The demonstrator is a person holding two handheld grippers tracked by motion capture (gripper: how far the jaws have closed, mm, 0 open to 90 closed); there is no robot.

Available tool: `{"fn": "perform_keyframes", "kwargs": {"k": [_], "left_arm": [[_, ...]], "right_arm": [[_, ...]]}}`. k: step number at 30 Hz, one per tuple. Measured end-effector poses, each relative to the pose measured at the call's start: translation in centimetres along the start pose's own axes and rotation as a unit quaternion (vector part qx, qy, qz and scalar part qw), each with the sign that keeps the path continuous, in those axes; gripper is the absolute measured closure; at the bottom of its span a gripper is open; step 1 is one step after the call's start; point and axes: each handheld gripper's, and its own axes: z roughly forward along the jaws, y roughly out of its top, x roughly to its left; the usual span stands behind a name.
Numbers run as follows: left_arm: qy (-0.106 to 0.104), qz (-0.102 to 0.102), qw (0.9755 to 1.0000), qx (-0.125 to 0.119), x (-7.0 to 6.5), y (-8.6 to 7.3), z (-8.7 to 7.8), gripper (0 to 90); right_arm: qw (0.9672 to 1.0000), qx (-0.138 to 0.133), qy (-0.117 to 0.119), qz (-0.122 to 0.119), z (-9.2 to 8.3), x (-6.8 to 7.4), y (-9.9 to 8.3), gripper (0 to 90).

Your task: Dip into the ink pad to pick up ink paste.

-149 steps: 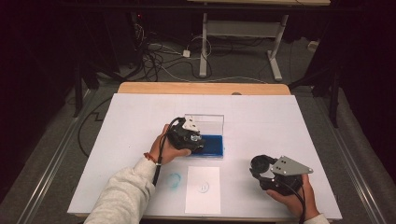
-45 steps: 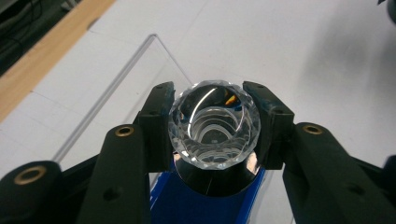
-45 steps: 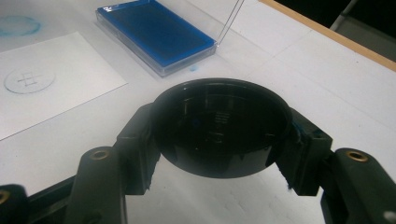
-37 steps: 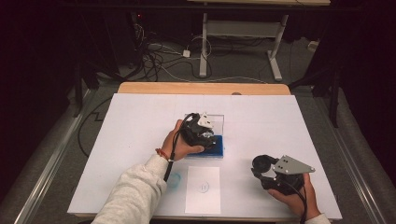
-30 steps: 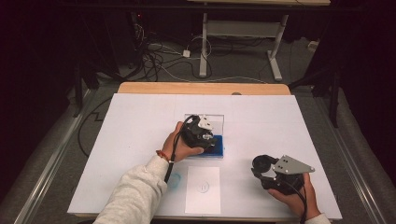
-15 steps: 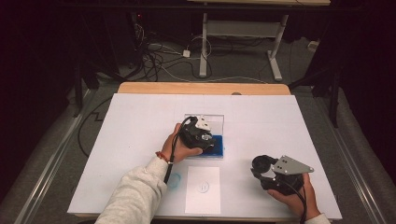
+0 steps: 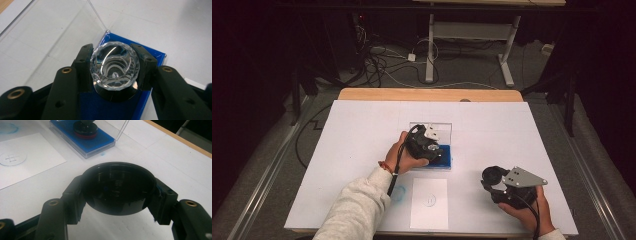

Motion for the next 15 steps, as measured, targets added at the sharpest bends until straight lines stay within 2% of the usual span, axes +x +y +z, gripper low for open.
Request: {"fn": "perform_keyframes", "kwargs": {"k": [15], "left_arm": [[0.006, 0.008, 0.9998, 0.017, -0.16, 0.43, -0.01, 54.7]], "right_arm": [[1.0, 0.002, -0.003, -0.003, 0.05, 0.03, 0.02, 38.6]]}}
